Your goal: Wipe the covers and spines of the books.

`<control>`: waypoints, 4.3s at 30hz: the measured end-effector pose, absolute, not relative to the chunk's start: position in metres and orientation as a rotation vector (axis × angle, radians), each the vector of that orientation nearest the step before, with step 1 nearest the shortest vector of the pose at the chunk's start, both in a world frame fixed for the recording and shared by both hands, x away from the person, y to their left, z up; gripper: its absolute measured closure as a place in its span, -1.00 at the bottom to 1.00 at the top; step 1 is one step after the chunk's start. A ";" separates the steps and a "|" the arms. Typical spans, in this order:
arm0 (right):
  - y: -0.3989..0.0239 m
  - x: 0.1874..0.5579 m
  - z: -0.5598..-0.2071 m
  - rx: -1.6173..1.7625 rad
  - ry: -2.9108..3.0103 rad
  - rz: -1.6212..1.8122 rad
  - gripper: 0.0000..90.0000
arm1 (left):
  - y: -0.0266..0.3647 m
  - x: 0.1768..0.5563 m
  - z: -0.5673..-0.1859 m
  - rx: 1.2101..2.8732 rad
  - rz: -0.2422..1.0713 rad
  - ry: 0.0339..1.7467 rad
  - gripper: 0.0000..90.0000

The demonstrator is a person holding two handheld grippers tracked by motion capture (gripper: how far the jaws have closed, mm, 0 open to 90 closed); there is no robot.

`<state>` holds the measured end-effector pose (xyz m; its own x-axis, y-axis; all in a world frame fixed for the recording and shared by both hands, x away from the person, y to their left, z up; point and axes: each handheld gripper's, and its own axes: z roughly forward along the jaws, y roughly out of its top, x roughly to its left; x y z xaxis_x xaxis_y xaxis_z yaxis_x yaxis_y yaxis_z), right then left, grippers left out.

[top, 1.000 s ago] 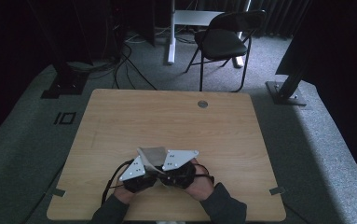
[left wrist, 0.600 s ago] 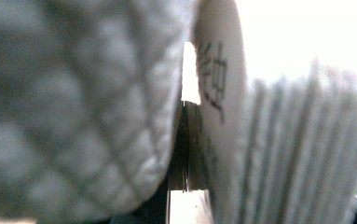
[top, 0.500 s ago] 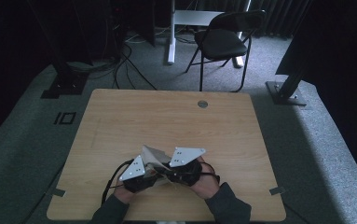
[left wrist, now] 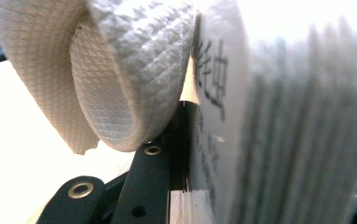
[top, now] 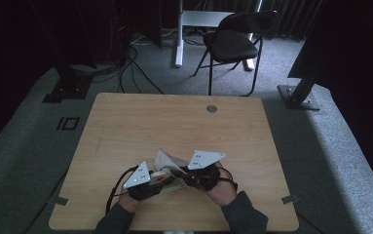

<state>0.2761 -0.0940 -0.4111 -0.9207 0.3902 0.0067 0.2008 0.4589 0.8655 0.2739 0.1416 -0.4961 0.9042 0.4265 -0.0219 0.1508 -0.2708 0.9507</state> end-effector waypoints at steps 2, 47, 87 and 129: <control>-0.095 0.276 -0.411 0.518 2.512 1.451 0.89 | 0.142 0.274 -0.496 1.845 0.283 0.428 0.73; -0.141 0.296 -0.415 0.730 2.396 1.449 0.89 | 0.152 0.272 -0.482 1.823 0.319 0.426 0.73; -0.173 0.309 -0.425 0.911 2.324 1.429 0.89 | 0.157 0.271 -0.477 1.806 0.332 0.422 0.73; -0.173 0.310 -0.433 0.944 2.359 1.376 0.89 | 0.164 0.270 -0.472 1.770 0.347 0.437 0.73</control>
